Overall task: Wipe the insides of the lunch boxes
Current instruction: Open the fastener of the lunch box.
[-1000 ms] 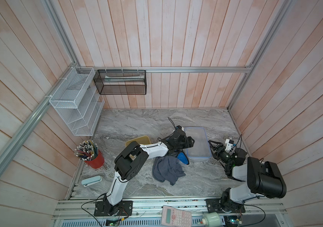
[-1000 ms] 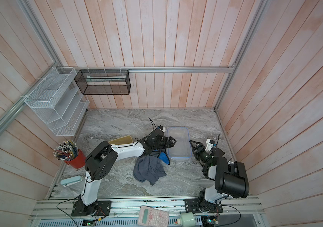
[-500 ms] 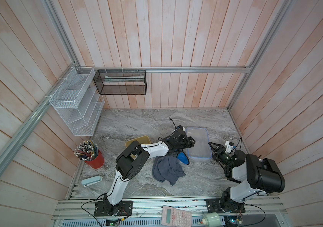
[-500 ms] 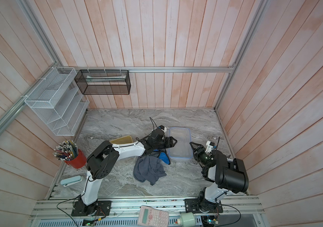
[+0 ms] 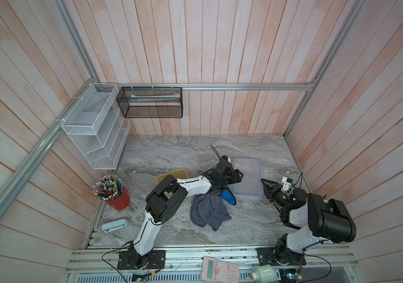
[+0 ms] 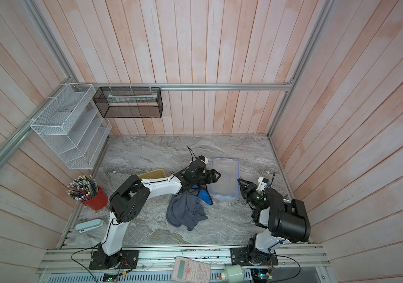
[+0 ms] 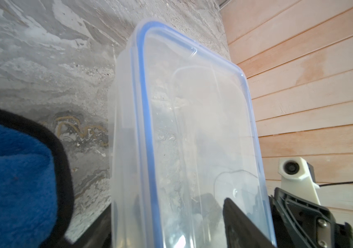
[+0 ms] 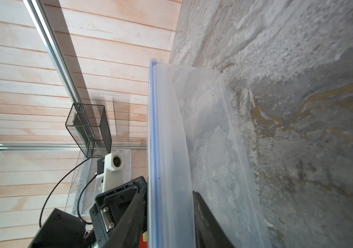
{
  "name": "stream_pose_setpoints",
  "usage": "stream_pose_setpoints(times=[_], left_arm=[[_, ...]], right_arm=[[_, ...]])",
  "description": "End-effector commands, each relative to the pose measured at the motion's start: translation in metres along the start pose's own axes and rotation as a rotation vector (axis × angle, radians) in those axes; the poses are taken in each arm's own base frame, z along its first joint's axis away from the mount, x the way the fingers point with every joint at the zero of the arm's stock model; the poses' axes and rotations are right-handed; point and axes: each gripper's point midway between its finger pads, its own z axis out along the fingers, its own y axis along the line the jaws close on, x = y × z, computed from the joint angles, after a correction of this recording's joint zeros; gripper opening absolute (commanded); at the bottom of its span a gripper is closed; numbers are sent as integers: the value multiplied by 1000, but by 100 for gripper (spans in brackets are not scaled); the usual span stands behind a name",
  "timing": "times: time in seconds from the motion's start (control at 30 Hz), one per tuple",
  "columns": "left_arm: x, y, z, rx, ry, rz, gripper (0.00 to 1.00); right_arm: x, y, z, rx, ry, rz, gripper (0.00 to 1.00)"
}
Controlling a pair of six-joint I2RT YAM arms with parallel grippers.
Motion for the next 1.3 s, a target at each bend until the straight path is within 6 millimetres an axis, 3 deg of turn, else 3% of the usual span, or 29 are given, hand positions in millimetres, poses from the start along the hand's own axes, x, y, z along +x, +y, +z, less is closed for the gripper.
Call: stream_pose_setpoints(times=[0.0,0.3,0.8,1.2,1.27], left_arm=[[18,10,10,-53,42,7,73],[22,17,12,-122,37,58,72],[21,20,13,-145,32,84,72],[20,18,14,-136,37,80,71],[18,12,11,-79,20,48,71]], right_arm=[[3,10,0,-24,20,-50,31],[-2,6,1,31,14,-106,15],[-7,-8,-1,86,4,-143,1],[-12,-17,0,120,7,-163,0],[-15,-19,-1,113,0,-148,8]])
